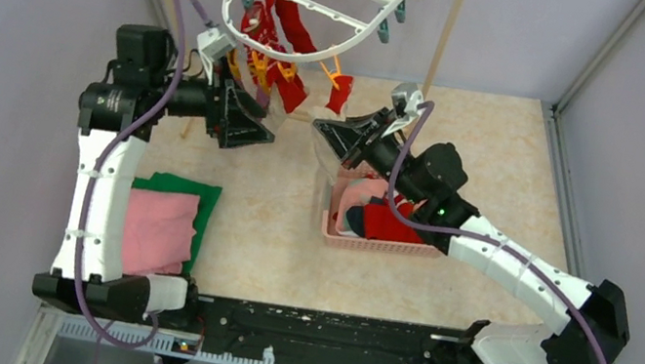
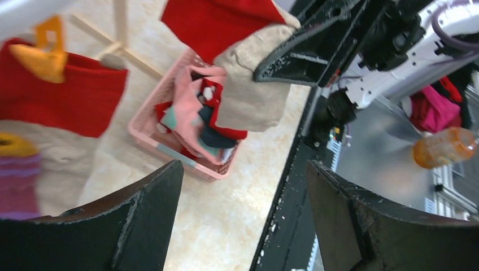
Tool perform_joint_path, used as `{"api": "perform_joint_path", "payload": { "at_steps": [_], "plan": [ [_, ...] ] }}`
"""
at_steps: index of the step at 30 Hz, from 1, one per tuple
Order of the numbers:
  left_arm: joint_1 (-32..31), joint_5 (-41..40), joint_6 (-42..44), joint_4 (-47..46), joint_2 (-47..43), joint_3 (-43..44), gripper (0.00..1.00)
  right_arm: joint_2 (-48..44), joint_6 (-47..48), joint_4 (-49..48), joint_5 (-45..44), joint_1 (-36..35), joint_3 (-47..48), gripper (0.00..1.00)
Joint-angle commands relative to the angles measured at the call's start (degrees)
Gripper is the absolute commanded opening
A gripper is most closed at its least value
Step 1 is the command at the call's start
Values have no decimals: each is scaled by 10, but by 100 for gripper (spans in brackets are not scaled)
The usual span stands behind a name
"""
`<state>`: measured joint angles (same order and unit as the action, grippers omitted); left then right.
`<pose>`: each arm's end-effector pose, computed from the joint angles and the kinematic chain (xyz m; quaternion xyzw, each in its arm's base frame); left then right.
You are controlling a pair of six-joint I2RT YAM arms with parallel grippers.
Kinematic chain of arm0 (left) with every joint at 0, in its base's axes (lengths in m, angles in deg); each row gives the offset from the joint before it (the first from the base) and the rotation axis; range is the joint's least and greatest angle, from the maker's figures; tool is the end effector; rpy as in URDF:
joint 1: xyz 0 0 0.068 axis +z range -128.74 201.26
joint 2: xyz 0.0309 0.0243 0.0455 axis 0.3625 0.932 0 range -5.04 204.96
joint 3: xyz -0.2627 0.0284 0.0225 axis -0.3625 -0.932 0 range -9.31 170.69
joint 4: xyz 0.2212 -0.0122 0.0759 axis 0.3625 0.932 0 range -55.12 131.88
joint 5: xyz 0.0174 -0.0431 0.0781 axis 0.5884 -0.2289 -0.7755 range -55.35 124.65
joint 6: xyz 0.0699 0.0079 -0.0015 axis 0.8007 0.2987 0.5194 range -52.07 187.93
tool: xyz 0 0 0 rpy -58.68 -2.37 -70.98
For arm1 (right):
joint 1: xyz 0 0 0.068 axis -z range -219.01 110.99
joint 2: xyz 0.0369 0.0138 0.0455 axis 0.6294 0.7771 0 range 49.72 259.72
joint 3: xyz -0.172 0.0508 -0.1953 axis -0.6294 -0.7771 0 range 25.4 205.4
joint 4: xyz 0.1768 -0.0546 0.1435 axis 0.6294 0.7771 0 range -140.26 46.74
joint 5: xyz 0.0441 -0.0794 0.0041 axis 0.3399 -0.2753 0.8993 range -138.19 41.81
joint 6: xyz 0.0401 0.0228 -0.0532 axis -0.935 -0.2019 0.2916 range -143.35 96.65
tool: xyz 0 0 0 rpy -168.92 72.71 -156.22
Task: Remove the socks clipped to the hanger
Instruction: Remove the sock from the hanger.
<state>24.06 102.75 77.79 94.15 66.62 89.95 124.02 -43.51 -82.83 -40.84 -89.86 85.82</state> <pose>0.1863 -0.0443 0.4596 0.3168 0.7053 -0.4414 0.4553 0.1828 0.2363 0.4087 -0.2042 0.5472 0.5014 0.6384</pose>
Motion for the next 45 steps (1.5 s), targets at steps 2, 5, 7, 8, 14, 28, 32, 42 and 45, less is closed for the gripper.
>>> {"api": "perform_joint_path", "payload": {
  "at_steps": [2,5,7,8,14,28,32,42,45],
  "plan": [
    [-63,29,45,-30,17,-17,85,0,-71,-32,111,27,19,0],
    [-86,49,16,-73,21,-24,85,10,-80,-22,154,31,29,0],
    [-98,52,1,-103,20,-36,84,18,-92,-14,177,34,34,0],
    [-104,50,-1,-114,21,-41,84,21,-101,-19,189,36,35,0],
    [-111,62,-14,-135,34,-60,81,34,-162,-78,246,43,26,1],
    [-111,91,-97,-235,19,-108,47,63,-222,-140,301,51,31,5],
    [-112,70,-129,-277,7,-118,5,61,-203,-88,303,54,45,15],
    [-141,9,-114,-278,-3,-136,0,25,-29,162,49,57,150,71],
    [-150,-3,-107,-272,-5,-139,0,46,-8,179,13,49,190,72]
  ]
}}
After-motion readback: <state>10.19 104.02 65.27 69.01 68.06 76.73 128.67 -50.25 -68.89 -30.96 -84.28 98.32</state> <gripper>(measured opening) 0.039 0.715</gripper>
